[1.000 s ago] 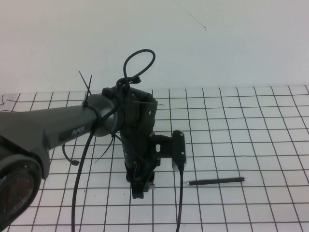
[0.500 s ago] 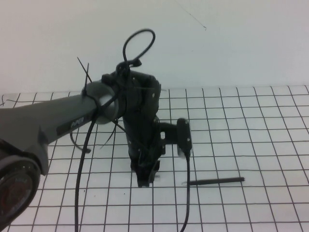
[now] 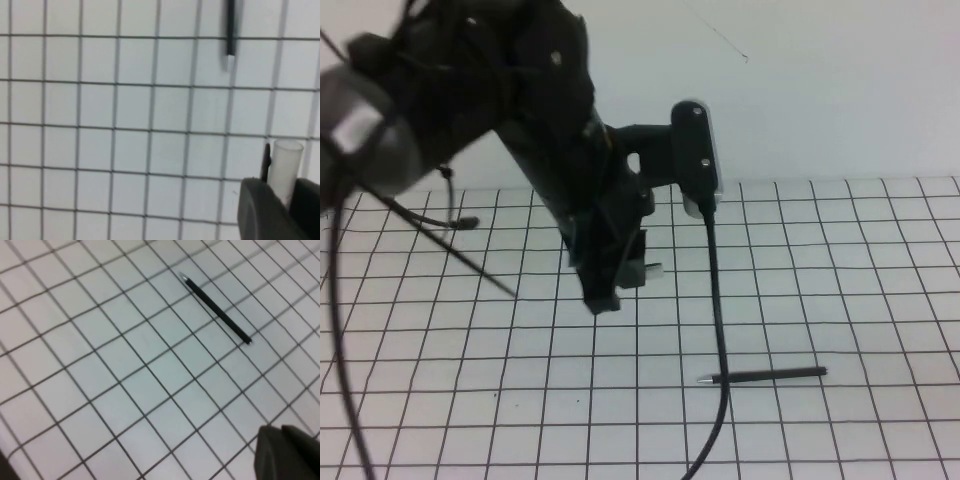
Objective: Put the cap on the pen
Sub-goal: Put the cap on the pen
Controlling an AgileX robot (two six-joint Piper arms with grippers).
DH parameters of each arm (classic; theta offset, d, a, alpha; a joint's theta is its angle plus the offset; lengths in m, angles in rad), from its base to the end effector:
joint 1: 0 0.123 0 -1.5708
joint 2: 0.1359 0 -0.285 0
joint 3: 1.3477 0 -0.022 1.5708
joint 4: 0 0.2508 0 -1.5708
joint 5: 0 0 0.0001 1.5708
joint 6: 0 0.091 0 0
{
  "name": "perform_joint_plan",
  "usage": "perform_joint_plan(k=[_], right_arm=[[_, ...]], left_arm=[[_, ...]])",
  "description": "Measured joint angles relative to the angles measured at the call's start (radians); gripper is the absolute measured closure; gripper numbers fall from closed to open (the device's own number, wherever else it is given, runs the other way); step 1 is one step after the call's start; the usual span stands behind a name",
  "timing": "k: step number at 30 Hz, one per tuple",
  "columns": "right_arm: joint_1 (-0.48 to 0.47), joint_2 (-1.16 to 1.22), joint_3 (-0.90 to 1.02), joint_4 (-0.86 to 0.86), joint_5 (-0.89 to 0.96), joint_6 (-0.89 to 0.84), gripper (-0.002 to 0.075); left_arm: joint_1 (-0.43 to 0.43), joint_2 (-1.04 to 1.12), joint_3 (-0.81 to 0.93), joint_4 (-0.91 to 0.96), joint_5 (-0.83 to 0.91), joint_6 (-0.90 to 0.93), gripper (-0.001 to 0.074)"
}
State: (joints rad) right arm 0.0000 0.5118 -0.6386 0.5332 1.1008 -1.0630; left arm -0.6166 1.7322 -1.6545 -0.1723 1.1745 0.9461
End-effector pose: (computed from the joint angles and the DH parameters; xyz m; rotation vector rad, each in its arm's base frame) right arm 0.0682 0.0413 0.3101 -1.0862 2.0144 0.1542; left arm 0.2934 -0.2256 0.3375 1.8763 1.9568 -0.1399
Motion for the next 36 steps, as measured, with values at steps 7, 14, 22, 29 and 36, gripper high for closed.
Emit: perform_joint_plan(k=[7, 14, 22, 29, 36], right_arm=[[0.005, 0.245, -0.274, 0.026, 0.148, -0.002, 0.0729], [0.122, 0.509, -0.417, -0.02, 0.139, -0.101, 0.0729], [0.251, 0.832, -0.525, -0.135, 0.055, -0.134, 0.0729], [0.385, 1.134, -0.648, -0.374, 0.043, -0.082, 0.0726], [0.468, 1.337, -0.751, -0.483, 0.039, -0.01, 0.0572]], left_arm=[[0.0, -0.103, 0.0, -0.002, 0.048, -0.001, 0.0659], [0.0, -0.209, 0.0, 0.0, 0.05, -0.025, 0.0659], [0.0, -0.3, 0.0, 0.032, 0.053, -0.133, 0.0659], [0.0, -0.327, 0.0, 0.155, 0.053, -0.308, 0.0659], [0.0, -0.343, 0.0, 0.2, 0.053, -0.372, 0.0659]])
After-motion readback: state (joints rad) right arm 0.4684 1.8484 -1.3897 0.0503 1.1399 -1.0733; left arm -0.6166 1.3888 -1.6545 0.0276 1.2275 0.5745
